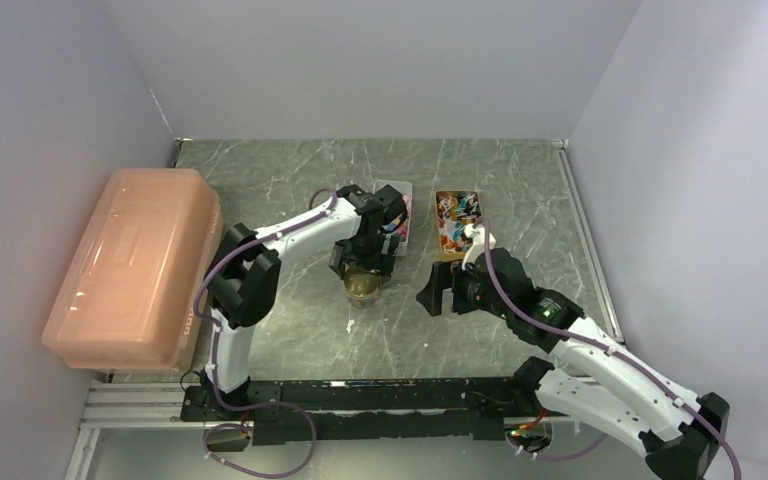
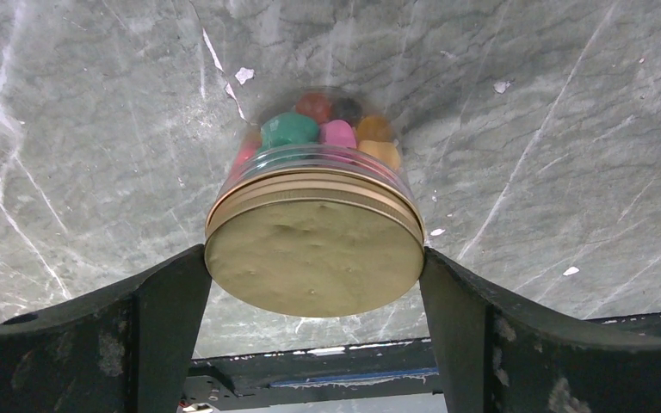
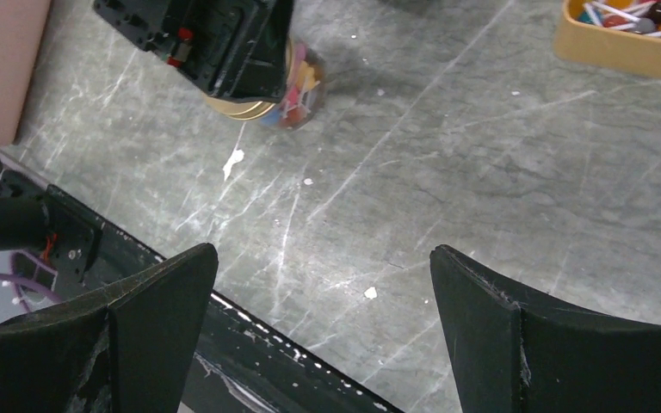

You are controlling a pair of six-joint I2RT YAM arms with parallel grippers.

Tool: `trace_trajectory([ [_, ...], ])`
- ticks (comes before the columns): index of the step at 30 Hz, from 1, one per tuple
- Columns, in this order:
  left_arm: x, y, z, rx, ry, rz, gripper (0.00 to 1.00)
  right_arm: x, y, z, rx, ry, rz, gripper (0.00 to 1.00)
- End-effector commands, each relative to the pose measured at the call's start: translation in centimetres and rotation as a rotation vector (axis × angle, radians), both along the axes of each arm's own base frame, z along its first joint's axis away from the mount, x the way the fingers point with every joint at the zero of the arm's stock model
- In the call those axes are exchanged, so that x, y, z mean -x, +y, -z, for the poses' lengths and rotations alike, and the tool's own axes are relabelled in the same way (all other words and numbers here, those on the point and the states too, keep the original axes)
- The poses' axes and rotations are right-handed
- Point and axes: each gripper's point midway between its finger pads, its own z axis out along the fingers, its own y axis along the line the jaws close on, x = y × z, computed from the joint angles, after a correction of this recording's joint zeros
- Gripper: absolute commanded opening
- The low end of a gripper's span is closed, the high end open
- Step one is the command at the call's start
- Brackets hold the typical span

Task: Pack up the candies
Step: Close the bottle lid on the packing bottle.

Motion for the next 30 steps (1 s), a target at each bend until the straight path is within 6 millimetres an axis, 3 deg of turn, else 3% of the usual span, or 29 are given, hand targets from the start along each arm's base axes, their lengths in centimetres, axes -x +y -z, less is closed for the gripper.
trace_trajectory([
  [1,0.1,-0.5,-0.6,0.039,-0.01,0.019,0.93,0.0,2.3,-2.1,-0.078,-0.051,-0.077,0.99],
  [9,0.0,-0.5,-1.1,0.043,-0.024,0.022,0.93,2.2,6.4,-4.2,-0.163,-0.107,-0.253,0.92],
  [14,-0.1,-0.7,-1.2,0.054,-0.031,0.029,0.93,3.0,8.3,-4.1,-0.161,-0.12,-0.308,0.84],
  [19,-0.2,-1.0,-1.4,0.079,-0.044,0.034,0.93,3.4,8.9,-3.6,-0.143,-0.116,-0.321,0.78],
  [30,-0.5,-0.9,-1.8,0.076,-0.056,0.043,0.93,3.3,9.1,-2.9,-0.12,-0.106,-0.301,0.8],
])
